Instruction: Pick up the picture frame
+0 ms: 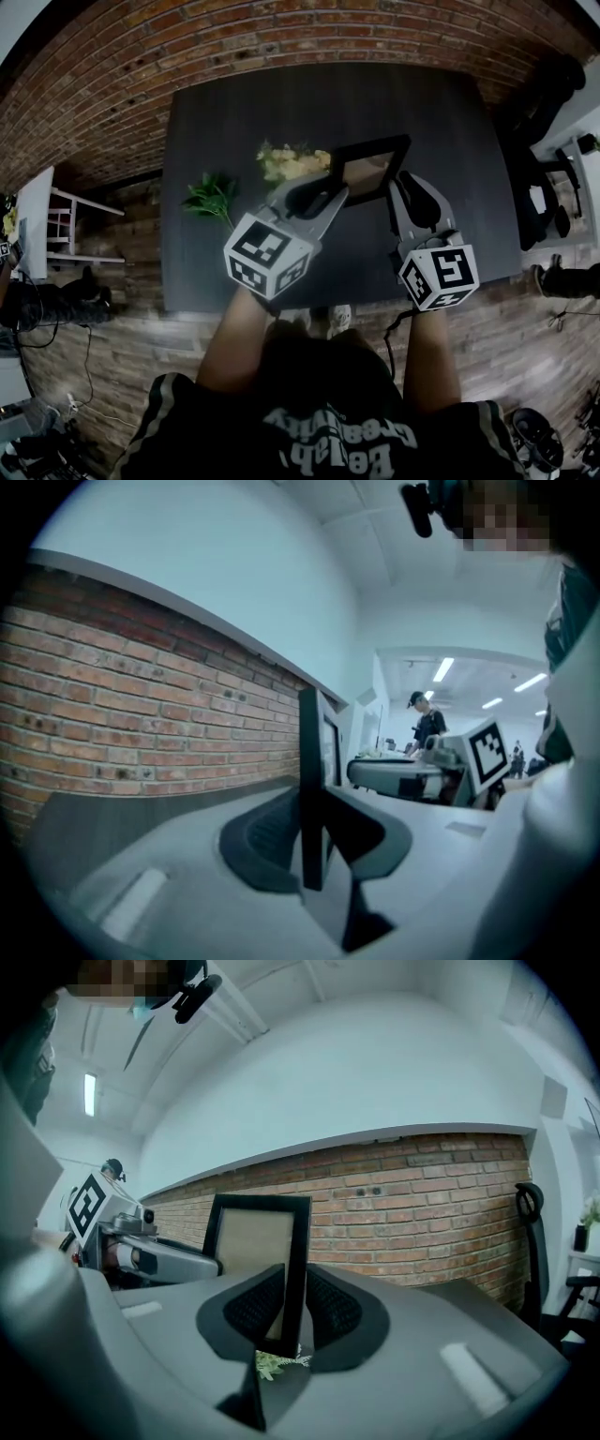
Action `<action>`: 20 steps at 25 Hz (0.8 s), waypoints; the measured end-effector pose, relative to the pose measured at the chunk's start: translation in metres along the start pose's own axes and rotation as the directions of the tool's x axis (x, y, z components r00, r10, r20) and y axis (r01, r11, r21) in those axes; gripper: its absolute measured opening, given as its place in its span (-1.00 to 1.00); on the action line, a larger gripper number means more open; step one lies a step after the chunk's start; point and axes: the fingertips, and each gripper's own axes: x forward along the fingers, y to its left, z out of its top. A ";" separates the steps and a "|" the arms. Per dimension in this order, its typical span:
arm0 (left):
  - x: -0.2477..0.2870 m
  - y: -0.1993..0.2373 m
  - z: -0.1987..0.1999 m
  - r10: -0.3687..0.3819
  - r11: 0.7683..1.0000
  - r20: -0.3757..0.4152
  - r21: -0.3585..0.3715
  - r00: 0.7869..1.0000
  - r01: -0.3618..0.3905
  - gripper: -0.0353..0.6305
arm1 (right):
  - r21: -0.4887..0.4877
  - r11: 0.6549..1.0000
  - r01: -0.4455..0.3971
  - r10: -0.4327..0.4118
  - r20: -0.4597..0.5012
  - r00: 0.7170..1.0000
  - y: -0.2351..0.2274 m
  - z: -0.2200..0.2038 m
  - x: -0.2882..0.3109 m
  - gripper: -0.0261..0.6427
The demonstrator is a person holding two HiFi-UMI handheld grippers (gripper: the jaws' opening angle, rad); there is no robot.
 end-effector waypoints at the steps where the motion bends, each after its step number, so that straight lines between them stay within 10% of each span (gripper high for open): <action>1: -0.001 0.002 0.000 0.013 1.000 -0.003 -0.006 1.000 -0.013 -0.65 | -0.012 1.000 0.003 -0.003 -0.002 1.000 0.001 0.001 -0.002 -0.68; 20: -0.013 -0.007 0.006 0.194 0.981 -0.026 0.032 0.981 -0.194 -0.68 | -0.060 0.996 -0.063 0.057 -0.090 0.994 0.024 -0.012 -0.020 -0.70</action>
